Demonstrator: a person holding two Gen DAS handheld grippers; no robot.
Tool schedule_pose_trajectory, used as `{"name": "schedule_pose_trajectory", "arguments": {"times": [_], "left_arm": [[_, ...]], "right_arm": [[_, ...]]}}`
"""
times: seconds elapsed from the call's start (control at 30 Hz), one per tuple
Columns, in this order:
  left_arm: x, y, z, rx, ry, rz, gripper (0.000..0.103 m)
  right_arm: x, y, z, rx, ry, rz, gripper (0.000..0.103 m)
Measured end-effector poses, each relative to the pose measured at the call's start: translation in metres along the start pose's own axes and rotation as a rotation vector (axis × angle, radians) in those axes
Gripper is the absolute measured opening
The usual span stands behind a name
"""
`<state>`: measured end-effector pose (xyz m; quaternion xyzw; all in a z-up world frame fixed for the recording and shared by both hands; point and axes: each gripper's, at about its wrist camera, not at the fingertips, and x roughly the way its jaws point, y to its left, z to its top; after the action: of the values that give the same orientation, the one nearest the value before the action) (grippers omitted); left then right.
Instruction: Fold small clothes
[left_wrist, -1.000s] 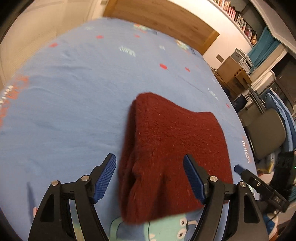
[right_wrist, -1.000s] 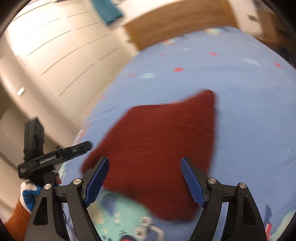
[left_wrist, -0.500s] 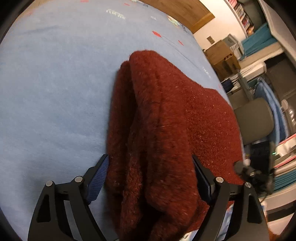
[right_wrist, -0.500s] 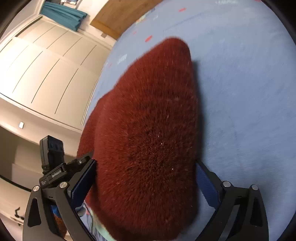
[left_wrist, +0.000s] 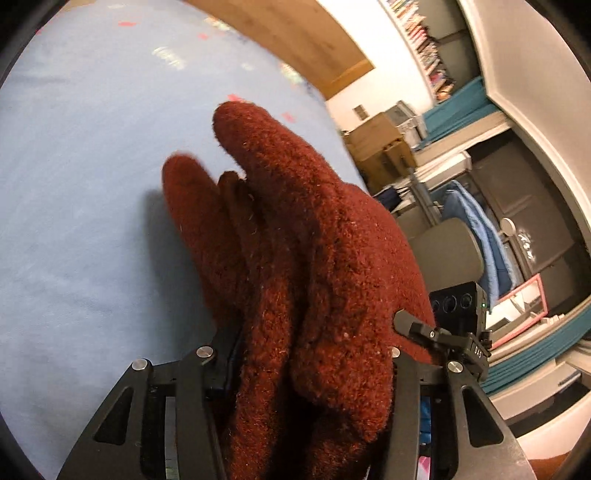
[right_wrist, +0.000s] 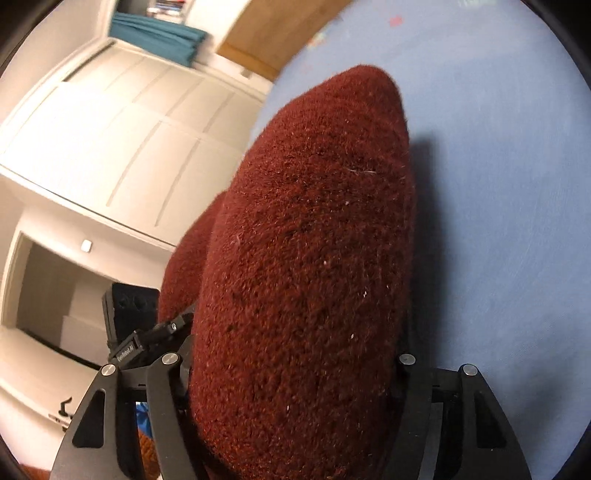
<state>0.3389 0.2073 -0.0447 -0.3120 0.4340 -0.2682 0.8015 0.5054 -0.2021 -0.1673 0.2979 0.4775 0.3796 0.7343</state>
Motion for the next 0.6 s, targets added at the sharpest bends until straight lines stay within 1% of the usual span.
{"name": "schedule_pose_trajectory", "arguments": {"times": [0.1, 0.2, 0.23, 0.3, 0.33, 0.4, 0.43, 0.47, 0.5, 0.53, 0.6], "left_arm": [[0.014, -0.023, 0.003, 0.022, -0.016, -0.029, 0.042], [0.038, -0.039, 0.000, 0.041, -0.008, -0.021, 0.042], [0.046, -0.039, -0.002, 0.040, -0.004, -0.006, 0.042], [0.057, -0.036, -0.008, 0.031, 0.010, 0.032, 0.042], [0.067, -0.027, -0.012, 0.014, 0.033, 0.070, 0.042], [0.079, -0.013, -0.021, -0.011, 0.075, 0.127, 0.043], [0.082, -0.004, -0.027, -0.022, 0.090, 0.153, 0.045], [0.079, 0.001, -0.033, -0.031, 0.091, 0.150, 0.048], [0.075, 0.006, -0.036, -0.050, 0.084, 0.134, 0.050], [0.072, 0.009, -0.037, -0.067, 0.079, 0.125, 0.052], [0.067, 0.013, -0.038, -0.081, 0.075, 0.125, 0.055]], "right_arm": [[-0.035, 0.007, 0.012, -0.045, -0.026, 0.006, 0.069], [-0.061, 0.002, 0.022, -0.073, -0.035, -0.009, 0.069], [-0.065, -0.001, 0.023, -0.075, -0.032, -0.010, 0.070], [-0.061, -0.009, 0.033, -0.065, -0.020, -0.031, 0.071], [-0.057, -0.017, 0.034, -0.059, -0.002, -0.049, 0.073], [-0.042, -0.030, 0.030, -0.047, 0.043, -0.118, 0.077], [-0.035, -0.039, 0.027, -0.037, 0.073, -0.160, 0.080], [-0.028, -0.047, 0.022, -0.032, 0.102, -0.183, 0.082], [-0.027, -0.053, 0.017, -0.025, 0.104, -0.176, 0.083], [-0.030, -0.055, 0.013, -0.019, 0.088, -0.151, 0.083], [-0.035, -0.051, 0.009, -0.036, 0.076, -0.143, 0.084]]}}
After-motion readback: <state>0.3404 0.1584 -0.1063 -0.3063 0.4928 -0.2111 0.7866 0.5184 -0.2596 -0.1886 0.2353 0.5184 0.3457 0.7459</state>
